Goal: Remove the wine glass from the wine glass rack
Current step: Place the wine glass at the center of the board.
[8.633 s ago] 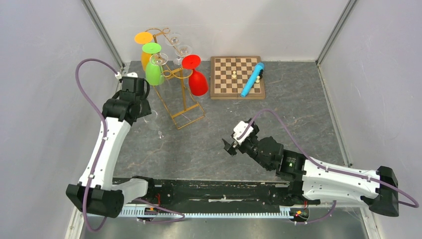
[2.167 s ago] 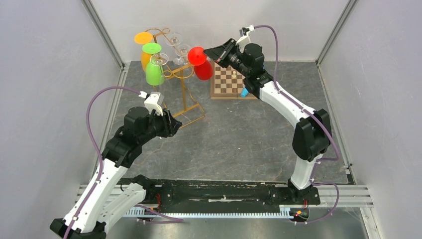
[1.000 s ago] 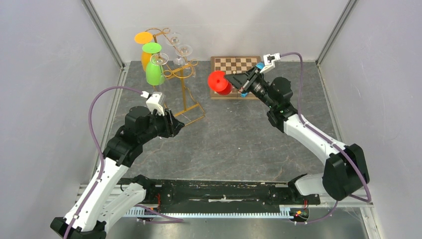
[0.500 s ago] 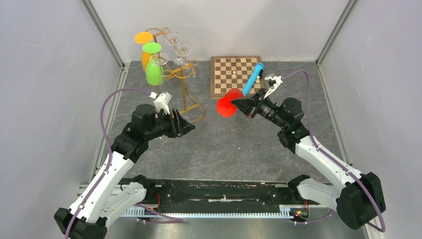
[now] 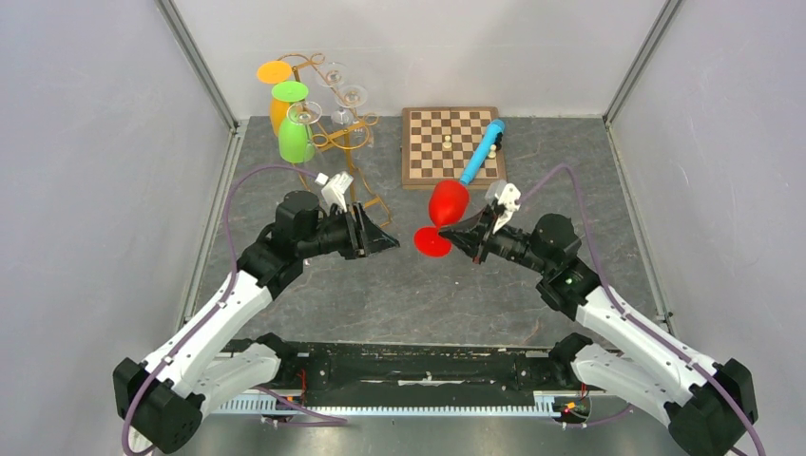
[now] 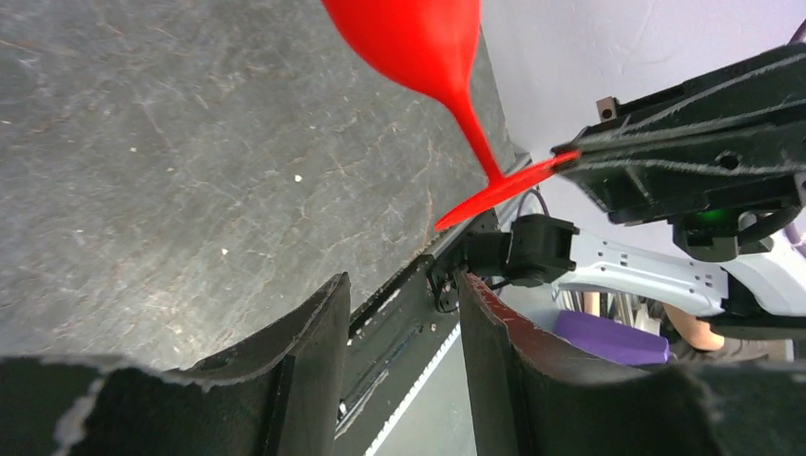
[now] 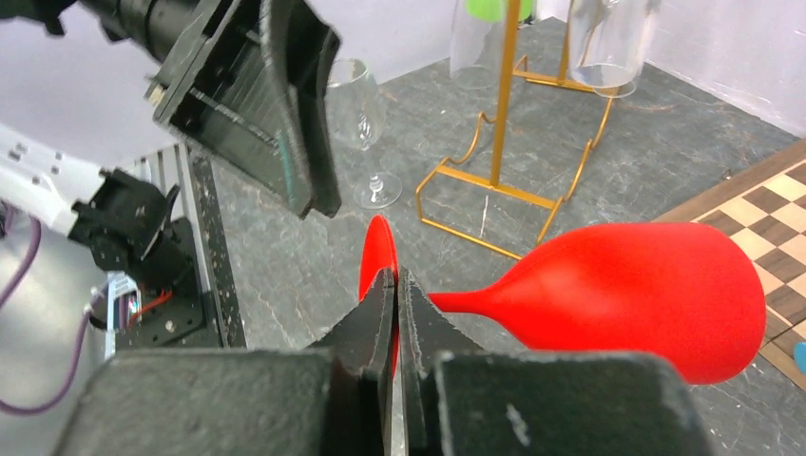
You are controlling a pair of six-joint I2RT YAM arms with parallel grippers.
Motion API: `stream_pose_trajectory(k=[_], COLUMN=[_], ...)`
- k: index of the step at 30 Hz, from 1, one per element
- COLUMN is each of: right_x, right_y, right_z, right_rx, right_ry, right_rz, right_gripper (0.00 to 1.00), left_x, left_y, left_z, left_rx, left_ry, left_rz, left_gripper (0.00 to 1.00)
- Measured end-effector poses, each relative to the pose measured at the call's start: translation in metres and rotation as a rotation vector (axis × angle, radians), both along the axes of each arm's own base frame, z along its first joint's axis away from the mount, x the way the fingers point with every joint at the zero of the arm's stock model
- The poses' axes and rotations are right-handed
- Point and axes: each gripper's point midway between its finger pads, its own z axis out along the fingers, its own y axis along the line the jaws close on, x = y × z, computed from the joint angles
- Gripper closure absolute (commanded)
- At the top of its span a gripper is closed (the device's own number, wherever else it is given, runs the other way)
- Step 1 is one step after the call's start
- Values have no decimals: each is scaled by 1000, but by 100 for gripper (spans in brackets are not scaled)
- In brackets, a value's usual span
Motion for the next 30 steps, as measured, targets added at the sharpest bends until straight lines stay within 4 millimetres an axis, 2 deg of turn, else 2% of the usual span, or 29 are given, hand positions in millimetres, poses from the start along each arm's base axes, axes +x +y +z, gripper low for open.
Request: stream_pose_trajectory(k=[9,23,30], right_x=[-39,-74,-82], right_y=[7,21,34], right_z=[-15,-27,-27], right_rx=[-94,-157,-163], right_ry=[-192,-382,-446], right_rz=[96,209,243], right_gripper=[100,100,100], left_x=[-8,-11,-16], left_y=[-23,-35,-37], left_z=[-3,8,0], left_rx=[-33,-98,-103], left_ry=[58,71,89], left_rz=[-50,-79,-100], left_gripper=[46,45,43])
